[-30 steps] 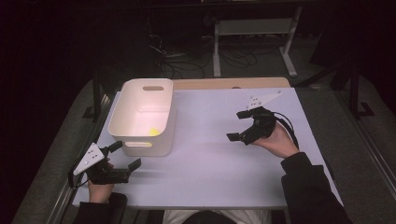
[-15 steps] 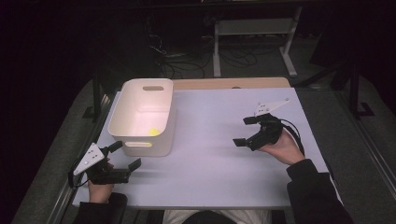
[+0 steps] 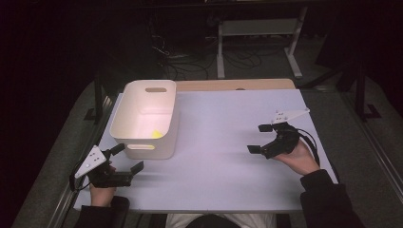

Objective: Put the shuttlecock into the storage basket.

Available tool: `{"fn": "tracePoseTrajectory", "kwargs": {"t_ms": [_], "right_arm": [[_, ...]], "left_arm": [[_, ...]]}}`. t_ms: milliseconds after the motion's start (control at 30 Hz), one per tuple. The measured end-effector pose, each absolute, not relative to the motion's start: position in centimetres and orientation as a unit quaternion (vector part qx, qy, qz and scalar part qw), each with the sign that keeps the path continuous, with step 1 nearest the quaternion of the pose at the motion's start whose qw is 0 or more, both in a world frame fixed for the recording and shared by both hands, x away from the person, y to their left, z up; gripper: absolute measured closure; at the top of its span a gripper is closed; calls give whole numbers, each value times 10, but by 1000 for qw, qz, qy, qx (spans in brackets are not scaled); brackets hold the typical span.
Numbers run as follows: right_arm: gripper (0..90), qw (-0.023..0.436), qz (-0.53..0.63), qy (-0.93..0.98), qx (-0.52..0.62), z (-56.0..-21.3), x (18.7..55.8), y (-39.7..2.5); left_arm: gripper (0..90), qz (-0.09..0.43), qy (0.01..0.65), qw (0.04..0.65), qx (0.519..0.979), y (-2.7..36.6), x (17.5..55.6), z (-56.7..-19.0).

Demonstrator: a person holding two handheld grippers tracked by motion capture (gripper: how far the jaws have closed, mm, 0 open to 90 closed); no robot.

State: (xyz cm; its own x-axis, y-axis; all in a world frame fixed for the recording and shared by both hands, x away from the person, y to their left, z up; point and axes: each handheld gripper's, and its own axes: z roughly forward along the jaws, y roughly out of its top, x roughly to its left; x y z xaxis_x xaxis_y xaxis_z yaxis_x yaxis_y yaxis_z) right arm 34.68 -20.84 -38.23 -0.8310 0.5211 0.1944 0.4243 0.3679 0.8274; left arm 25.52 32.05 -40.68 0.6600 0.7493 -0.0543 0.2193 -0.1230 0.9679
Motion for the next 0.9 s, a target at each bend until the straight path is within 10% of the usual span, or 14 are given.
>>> {"fn": "tracePoseTrajectory", "kwargs": {"t_ms": [900], "right_arm": [[0, 76, 481, 809, 329, -402, 324, -244]], "left_arm": [[0, 235, 339, 567, 713, 321, 255, -407]]}}
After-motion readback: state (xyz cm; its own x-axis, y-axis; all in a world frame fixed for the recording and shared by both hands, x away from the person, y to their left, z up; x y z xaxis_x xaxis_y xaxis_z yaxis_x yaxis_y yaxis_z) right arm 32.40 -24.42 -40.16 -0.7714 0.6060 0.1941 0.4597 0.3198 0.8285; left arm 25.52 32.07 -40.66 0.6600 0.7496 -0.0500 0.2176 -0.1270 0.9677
